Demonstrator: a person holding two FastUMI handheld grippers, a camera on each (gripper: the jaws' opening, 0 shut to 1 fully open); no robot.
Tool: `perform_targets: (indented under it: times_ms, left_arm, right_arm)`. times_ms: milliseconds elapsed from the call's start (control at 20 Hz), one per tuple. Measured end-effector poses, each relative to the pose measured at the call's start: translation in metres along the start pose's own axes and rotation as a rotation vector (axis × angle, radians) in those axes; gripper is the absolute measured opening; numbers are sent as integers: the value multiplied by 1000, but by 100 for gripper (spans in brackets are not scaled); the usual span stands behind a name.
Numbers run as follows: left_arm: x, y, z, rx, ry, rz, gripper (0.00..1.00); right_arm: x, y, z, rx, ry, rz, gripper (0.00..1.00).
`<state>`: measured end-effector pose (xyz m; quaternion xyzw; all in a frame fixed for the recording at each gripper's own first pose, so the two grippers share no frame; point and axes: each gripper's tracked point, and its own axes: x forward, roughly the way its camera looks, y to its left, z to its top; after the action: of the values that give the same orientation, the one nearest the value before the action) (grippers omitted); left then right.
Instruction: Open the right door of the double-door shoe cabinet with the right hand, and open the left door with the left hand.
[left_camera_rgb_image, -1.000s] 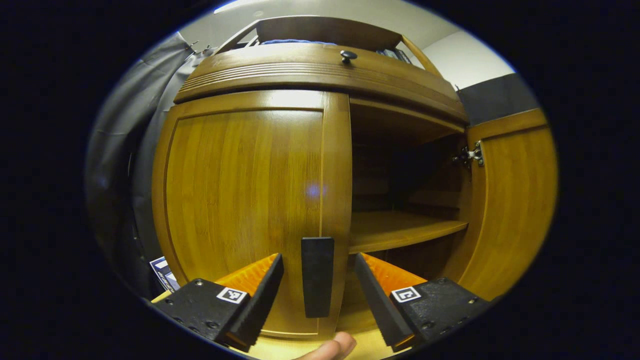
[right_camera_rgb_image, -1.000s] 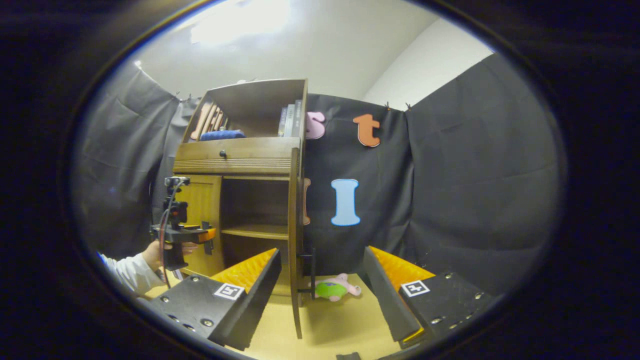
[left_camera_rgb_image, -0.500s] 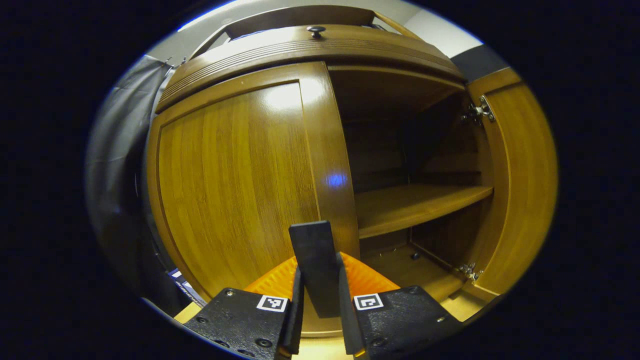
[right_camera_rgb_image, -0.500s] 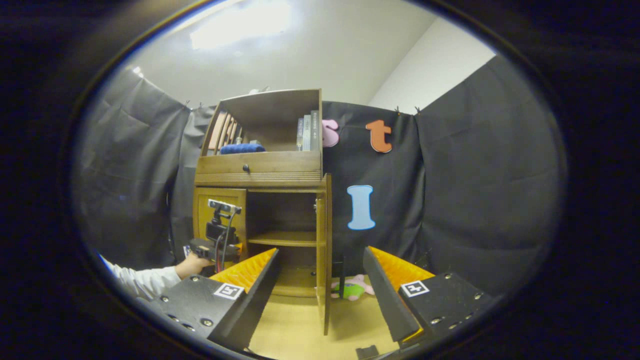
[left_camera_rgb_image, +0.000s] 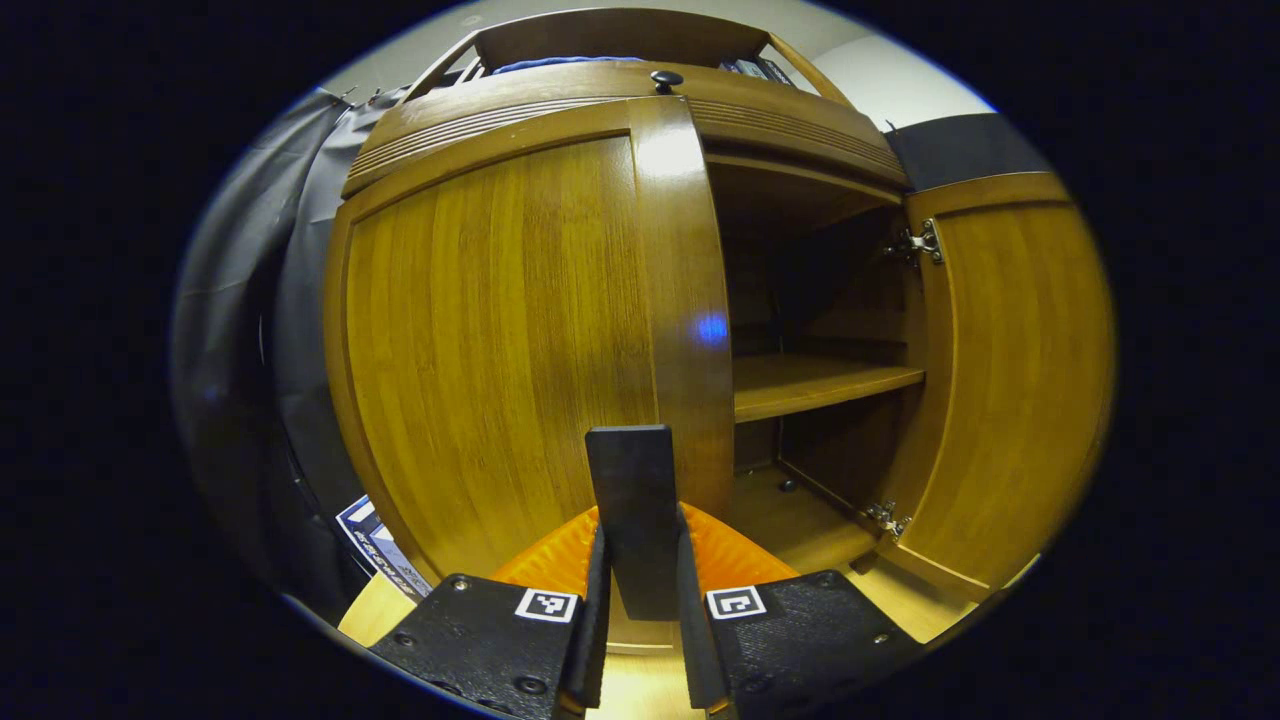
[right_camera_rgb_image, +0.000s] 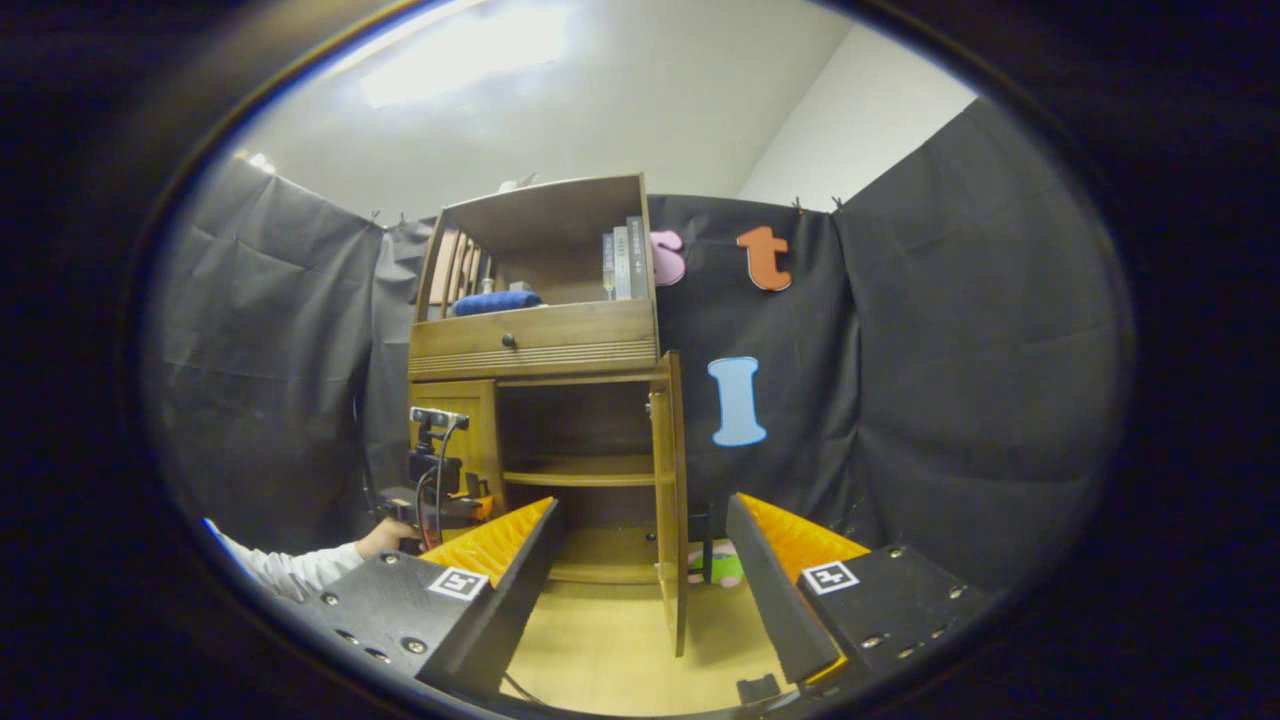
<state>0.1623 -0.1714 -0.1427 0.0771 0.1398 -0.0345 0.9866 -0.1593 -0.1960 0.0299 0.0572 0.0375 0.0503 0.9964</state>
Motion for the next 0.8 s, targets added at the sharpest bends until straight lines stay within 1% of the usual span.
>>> perform_targets:
  times_ms: [250, 300, 400, 600, 650, 700, 750, 800]
  left_arm:
    - [0, -2, -3, -23, -2, -62, 34]
    - [1, -2, -4, -18, 0, -71, 33]
    - [0, -3, 1, -12, -31, -93, 33]
    - [-2, -4, 1, -15, -35, -114, 34]
    - [-2, -5, 1, -14, -37, -119, 32]
    - [-2, -4, 2, -15, -40, -127, 33]
    - [-2, -6, 1, -21, -42, -134, 34]
    - [-2, -6, 1, -26, -41, -136, 34]
  right_arm:
    - [7, 19, -5, -35, 22, 33, 98]
    - [9, 23, -7, -40, 28, 36, 98]
    - [11, 27, -7, -39, 31, 37, 98]
    - [20, 40, -8, -20, 34, 59, 98]
    - [22, 44, -8, -24, 36, 65, 98]
    - [23, 47, -9, -27, 37, 68, 95]
    - [24, 50, -9, -30, 37, 74, 98]
    - [26, 55, -9, -31, 37, 79, 98]
